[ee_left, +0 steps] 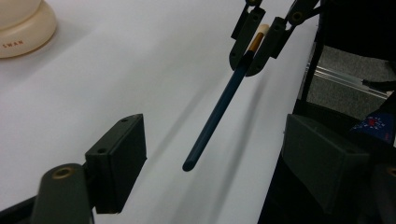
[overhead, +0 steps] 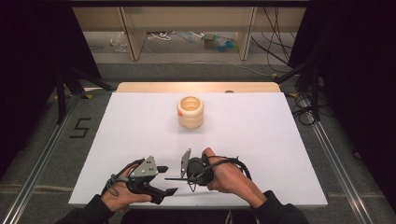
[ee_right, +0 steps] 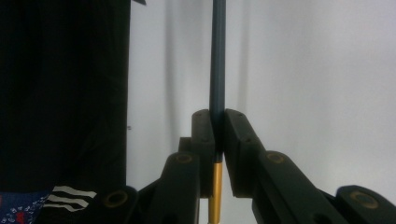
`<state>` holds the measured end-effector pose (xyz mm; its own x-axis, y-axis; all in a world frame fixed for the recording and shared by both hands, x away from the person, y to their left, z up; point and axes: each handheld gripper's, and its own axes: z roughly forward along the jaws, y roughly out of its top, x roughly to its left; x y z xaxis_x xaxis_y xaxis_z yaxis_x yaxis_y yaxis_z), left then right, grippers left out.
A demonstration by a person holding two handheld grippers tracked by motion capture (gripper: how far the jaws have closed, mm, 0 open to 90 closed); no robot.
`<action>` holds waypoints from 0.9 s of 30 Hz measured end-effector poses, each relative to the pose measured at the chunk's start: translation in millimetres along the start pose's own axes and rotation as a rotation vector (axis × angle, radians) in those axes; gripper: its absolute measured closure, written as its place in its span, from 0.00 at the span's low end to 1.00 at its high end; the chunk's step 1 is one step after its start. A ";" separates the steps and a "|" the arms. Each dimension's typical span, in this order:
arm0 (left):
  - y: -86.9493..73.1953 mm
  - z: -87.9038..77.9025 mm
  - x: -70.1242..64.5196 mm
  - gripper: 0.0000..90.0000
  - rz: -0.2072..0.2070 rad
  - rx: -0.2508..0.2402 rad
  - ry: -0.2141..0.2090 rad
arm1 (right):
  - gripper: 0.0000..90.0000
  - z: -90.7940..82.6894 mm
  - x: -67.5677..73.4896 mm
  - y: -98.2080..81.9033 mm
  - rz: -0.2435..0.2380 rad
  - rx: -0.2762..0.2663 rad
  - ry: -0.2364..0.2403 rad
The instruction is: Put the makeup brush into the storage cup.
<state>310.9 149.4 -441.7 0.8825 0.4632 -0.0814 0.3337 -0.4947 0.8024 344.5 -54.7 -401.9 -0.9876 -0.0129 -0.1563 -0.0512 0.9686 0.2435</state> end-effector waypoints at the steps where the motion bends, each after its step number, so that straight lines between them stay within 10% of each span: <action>1: 0.7 0.4 -0.4 0.25 -0.001 0.009 0.003 | 0.93 0.7 1.7 0.6 0.015 -0.008 0.002; 27: 5.9 12.9 -1.9 0.45 -0.019 0.077 -0.066 | 0.93 1.1 6.9 6.9 -0.083 -0.015 0.017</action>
<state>315.4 136.1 -444.4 0.8947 0.4252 -0.1371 0.3731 -0.5425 0.7527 337.5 -47.9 -402.4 -0.9822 -0.0976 -0.1606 -0.1354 0.9602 0.2445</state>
